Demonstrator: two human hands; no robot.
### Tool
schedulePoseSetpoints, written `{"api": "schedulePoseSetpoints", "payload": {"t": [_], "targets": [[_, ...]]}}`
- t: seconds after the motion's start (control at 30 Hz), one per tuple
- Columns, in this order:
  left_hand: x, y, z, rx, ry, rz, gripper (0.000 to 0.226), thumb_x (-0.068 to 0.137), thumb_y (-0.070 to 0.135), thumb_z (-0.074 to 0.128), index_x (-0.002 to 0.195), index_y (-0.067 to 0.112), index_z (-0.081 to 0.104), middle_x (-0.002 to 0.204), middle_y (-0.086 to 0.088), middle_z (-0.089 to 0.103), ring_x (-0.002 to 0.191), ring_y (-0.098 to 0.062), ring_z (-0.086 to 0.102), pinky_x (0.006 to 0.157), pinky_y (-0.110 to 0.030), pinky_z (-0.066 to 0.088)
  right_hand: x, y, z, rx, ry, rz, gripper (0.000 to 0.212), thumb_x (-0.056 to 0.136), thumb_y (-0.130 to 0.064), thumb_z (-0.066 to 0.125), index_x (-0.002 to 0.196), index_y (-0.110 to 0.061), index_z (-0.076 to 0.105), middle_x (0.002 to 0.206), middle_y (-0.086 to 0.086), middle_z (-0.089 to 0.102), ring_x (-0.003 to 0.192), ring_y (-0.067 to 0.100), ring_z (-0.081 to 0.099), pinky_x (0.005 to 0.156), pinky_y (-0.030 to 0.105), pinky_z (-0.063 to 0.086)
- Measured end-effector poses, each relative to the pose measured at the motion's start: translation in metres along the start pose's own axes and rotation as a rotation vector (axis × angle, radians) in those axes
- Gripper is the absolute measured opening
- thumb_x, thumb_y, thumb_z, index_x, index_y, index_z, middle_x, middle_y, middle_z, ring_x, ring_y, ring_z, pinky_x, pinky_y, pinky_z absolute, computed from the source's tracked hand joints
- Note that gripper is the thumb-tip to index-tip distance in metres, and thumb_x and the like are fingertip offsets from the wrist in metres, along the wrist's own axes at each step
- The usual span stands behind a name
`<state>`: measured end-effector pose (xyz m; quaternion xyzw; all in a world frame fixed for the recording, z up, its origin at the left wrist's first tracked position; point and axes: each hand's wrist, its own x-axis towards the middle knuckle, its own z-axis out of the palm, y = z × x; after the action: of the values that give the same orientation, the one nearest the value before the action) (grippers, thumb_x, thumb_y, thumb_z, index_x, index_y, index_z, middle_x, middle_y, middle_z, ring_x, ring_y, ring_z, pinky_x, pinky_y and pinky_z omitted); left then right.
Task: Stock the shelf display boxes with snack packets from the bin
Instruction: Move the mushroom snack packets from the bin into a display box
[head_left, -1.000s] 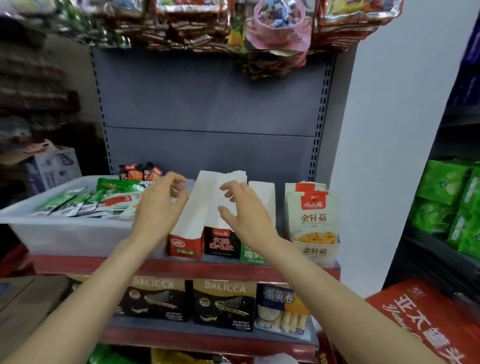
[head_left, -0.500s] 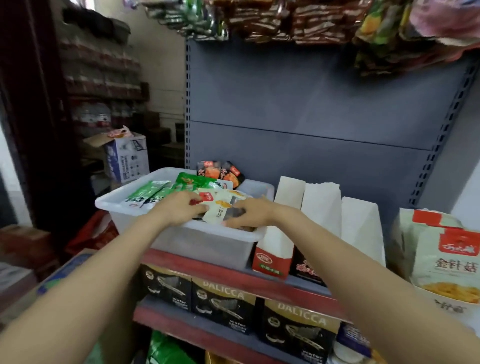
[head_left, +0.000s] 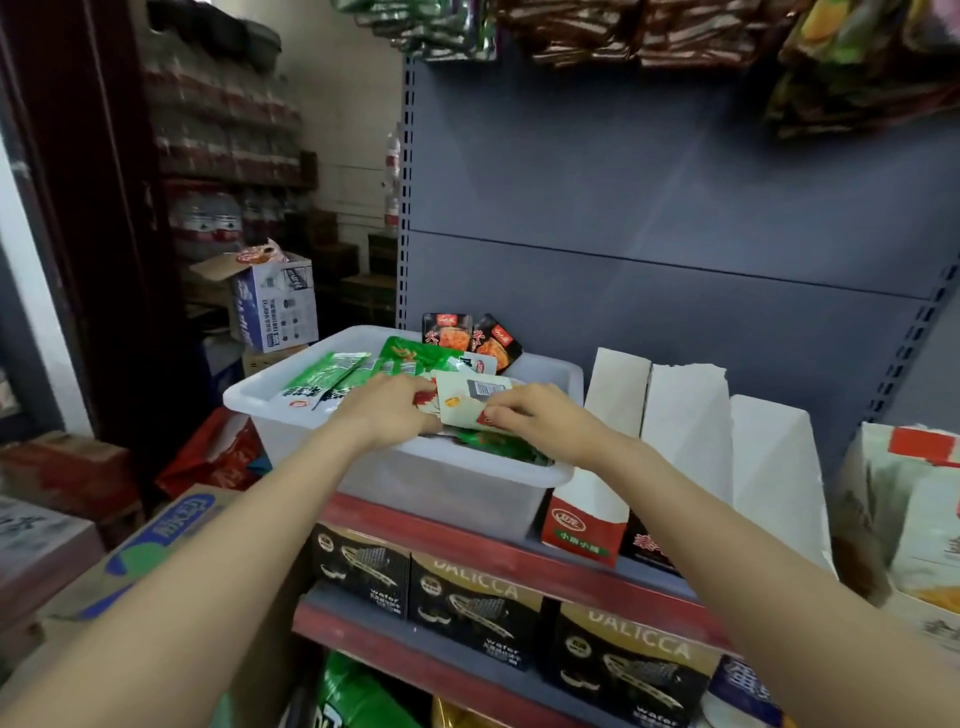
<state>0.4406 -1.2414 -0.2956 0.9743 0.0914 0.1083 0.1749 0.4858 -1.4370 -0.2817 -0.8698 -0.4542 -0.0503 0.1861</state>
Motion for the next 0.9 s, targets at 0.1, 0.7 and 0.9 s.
{"api": "schedulePoseSetpoints", "payload": {"t": [0.1, 0.7, 0.9], "targets": [[-0.005, 0.001, 0.001, -0.038, 0.039, 0.035, 0.078, 0.080, 0.049, 0.066, 0.146, 0.036, 0.025, 0.147, 0.003, 0.040, 0.134, -0.026, 0.038, 0.104, -0.043, 0.037, -0.009, 0.003, -0.008, 0.424, 0.132, 0.127, 0.033, 0.100, -0.021, 0.044, 0.101, 0.006, 0.063, 0.094, 0.021, 0.063, 0.079, 0.021, 0.054, 0.070, 0.025, 0.042], [-0.054, 0.106, -0.007, -0.650, 0.424, 0.351, 0.025, 0.089, 0.008, 0.056, 0.078, 0.029, 0.050, 0.081, 0.000, 0.063, 0.075, -0.024, 0.059, 0.064, -0.033, 0.047, -0.121, 0.020, -0.054, 1.057, 0.582, 0.330, 0.021, 0.086, -0.017, 0.066, 0.107, -0.018, 0.061, 0.095, -0.004, 0.073, 0.084, 0.015, 0.070, 0.063, 0.031, 0.056], [-0.073, 0.172, 0.022, -0.760, 0.227, 0.422, 0.017, 0.091, 0.011, 0.058, 0.081, 0.023, 0.051, 0.085, -0.009, 0.062, 0.072, -0.019, 0.059, 0.055, -0.024, 0.054, -0.196, 0.045, -0.084, 0.723, 0.795, 0.396, 0.022, 0.075, -0.006, 0.076, 0.091, -0.018, 0.065, 0.086, -0.002, 0.072, 0.077, 0.013, 0.068, 0.064, 0.026, 0.055]]}}
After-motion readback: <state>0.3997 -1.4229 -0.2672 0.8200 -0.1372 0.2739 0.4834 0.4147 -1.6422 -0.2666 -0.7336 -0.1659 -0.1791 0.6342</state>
